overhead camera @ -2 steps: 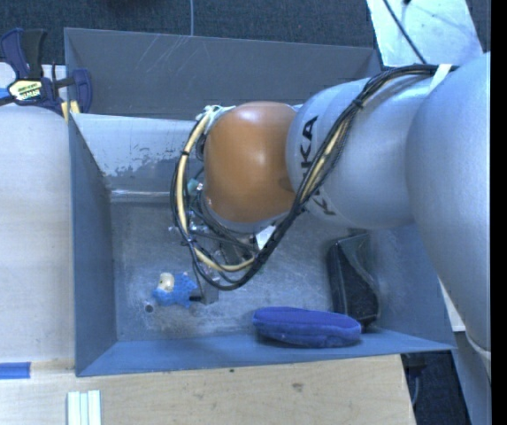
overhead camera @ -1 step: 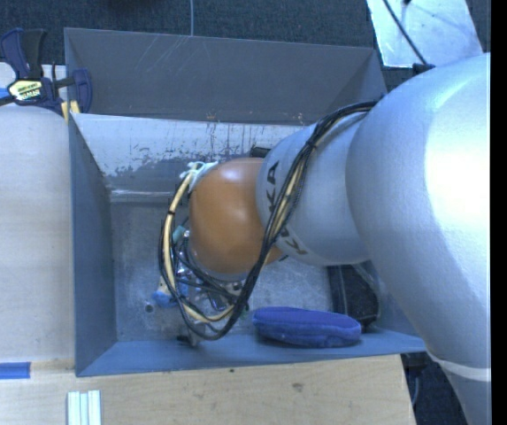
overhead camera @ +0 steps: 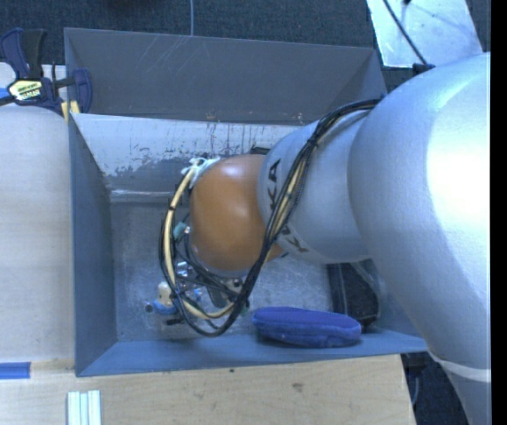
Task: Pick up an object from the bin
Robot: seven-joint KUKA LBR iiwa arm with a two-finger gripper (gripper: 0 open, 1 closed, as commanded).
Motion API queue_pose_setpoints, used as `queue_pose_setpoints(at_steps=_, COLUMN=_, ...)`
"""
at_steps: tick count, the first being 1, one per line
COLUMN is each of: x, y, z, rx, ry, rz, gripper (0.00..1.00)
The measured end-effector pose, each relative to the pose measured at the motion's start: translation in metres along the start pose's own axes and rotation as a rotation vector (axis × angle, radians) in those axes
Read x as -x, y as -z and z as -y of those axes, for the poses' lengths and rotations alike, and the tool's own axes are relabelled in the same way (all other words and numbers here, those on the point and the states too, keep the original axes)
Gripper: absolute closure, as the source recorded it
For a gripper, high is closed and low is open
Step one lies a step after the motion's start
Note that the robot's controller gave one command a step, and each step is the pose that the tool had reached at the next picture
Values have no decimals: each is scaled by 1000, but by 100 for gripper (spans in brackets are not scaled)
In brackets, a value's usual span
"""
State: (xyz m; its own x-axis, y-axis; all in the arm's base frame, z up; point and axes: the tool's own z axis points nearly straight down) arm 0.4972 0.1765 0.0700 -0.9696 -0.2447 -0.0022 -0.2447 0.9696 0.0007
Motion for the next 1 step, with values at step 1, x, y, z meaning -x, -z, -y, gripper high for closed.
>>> queue_pose_setpoints(at_steps=1, x=14, y=165, z=-13, rx=0, ry=0, rz=10, gripper=100)
